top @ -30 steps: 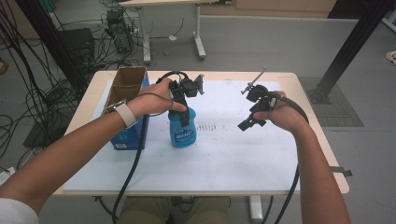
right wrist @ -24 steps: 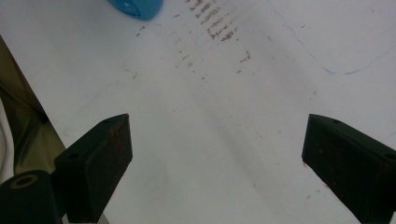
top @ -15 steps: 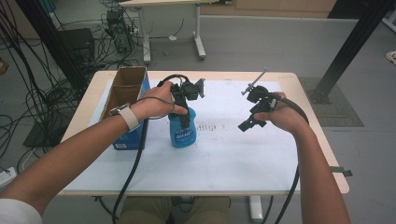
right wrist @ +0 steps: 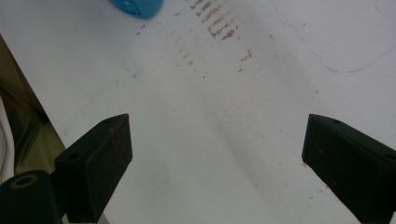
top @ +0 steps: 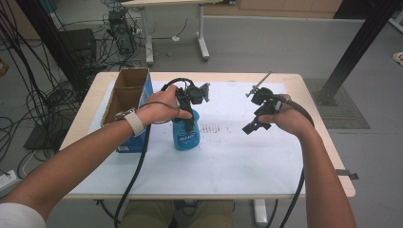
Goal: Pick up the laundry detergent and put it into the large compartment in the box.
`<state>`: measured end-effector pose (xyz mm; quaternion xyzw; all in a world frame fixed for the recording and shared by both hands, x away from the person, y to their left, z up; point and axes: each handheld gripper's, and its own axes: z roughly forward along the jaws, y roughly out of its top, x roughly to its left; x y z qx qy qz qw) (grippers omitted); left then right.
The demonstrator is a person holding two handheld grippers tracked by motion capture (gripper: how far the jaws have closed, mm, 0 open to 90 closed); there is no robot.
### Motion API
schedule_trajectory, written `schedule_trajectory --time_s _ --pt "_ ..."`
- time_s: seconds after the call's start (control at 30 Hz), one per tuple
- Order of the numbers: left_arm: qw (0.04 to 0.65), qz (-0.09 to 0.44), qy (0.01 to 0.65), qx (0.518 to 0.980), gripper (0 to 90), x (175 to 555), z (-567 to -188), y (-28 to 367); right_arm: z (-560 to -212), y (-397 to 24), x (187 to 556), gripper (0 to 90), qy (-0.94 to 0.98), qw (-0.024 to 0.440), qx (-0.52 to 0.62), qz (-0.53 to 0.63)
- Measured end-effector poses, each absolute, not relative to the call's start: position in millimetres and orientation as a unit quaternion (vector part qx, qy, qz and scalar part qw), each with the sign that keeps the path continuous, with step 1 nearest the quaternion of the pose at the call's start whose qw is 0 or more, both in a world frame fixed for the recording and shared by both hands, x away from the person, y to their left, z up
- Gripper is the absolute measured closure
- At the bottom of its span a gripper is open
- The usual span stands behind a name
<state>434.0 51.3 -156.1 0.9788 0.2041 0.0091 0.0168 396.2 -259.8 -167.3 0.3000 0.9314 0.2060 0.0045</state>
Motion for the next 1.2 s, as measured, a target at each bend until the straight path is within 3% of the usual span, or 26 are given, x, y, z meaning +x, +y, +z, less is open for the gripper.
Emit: schedule_trajectory --time_s 0.57,1.07,1.13,1.2 --pt "0.014 0.019 0.202 0.979 29.0 429.6 -156.4 48.5 -167.0 -259.9 395.6 8.5 0.931 0.005 0.299 0.207" --pt "0.011 0.020 0.203 0.979 29.8 429.1 -156.2 47.0 -165.7 -259.6 393.4 9.2 0.930 0.009 0.301 0.211" --pt "0.013 0.015 0.197 0.980 37.4 430.6 -155.2 47.9 -165.6 -259.5 393.3 9.2 0.930 0.009 0.301 0.211" --pt "0.012 0.019 0.194 0.981 37.5 428.6 -155.8 46.5 -165.5 -259.2 393.5 9.2 0.930 0.009 0.300 0.210"
